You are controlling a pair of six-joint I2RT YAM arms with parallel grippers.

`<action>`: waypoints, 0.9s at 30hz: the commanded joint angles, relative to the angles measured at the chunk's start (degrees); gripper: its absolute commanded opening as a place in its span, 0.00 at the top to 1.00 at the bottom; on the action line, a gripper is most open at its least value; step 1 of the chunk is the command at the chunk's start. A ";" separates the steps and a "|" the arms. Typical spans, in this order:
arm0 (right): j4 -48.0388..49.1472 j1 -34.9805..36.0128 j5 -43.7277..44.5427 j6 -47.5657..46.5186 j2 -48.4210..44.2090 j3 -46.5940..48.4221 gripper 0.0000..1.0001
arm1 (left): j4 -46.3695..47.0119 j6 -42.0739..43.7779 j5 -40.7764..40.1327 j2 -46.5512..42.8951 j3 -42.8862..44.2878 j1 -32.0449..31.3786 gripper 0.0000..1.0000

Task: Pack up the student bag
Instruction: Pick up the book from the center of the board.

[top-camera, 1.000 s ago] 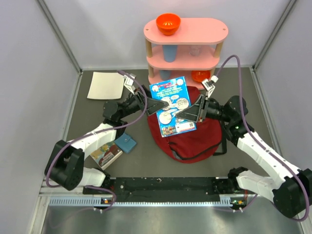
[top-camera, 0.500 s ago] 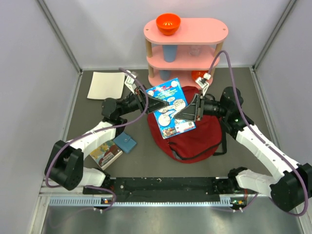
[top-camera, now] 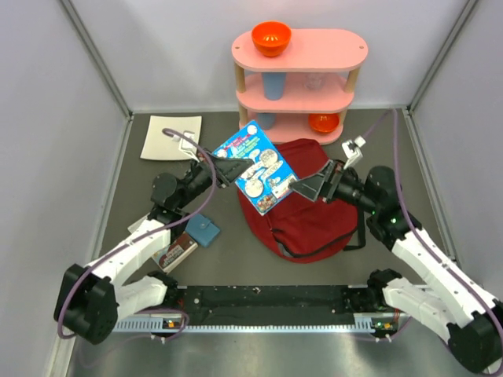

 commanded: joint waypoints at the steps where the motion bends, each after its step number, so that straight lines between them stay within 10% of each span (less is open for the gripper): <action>1: 11.21 0.35 8.22 8.99 -4.88 -8.52 0.01 | 6.62 -2.48 -13.18 -4.48 -2.14 0.23 1.00; 27: 58.59 9.57 7.95 24.91 13.57 -13.98 0.02 | 26.32 -13.30 -15.11 6.15 -4.87 -3.73 1.00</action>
